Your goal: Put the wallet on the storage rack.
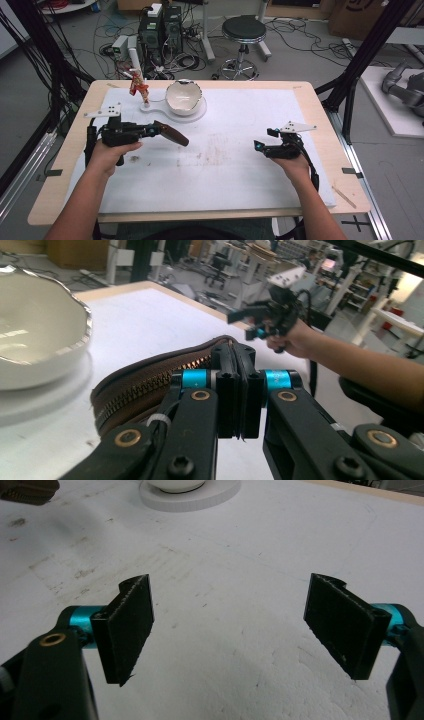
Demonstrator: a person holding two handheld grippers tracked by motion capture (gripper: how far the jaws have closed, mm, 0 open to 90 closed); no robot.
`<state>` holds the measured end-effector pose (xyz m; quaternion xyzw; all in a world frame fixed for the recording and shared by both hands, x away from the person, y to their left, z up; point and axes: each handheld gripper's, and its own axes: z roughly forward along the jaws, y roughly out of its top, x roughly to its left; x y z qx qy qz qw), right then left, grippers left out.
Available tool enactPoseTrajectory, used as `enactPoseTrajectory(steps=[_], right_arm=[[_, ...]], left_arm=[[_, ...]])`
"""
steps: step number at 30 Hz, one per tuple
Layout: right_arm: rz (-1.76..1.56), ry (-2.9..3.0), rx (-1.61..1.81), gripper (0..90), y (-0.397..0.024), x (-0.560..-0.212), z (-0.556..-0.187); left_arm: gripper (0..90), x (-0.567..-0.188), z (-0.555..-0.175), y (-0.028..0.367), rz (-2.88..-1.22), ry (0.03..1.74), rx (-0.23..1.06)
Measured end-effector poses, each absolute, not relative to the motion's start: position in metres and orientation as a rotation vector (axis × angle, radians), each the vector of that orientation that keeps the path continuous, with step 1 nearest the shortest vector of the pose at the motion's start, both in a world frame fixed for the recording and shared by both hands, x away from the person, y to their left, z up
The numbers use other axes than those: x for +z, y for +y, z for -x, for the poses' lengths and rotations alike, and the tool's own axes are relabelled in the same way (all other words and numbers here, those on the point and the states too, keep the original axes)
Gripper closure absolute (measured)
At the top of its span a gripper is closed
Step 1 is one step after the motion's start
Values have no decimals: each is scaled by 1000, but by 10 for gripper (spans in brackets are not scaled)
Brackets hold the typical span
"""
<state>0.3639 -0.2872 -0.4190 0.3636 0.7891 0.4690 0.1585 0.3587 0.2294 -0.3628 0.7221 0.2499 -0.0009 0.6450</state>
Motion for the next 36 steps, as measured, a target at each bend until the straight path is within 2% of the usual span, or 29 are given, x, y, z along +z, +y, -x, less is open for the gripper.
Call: enactPoseTrajectory(steps=[19,36], right_arm=[[-1057,2245,1361,202,-291,-419,-365],[-1063,2247,1355,202,-291,-420,-367]], left_arm=[[883,-317,-420,217,-1700,609,128],[883,-300,-474,197,-1701,682,188]])
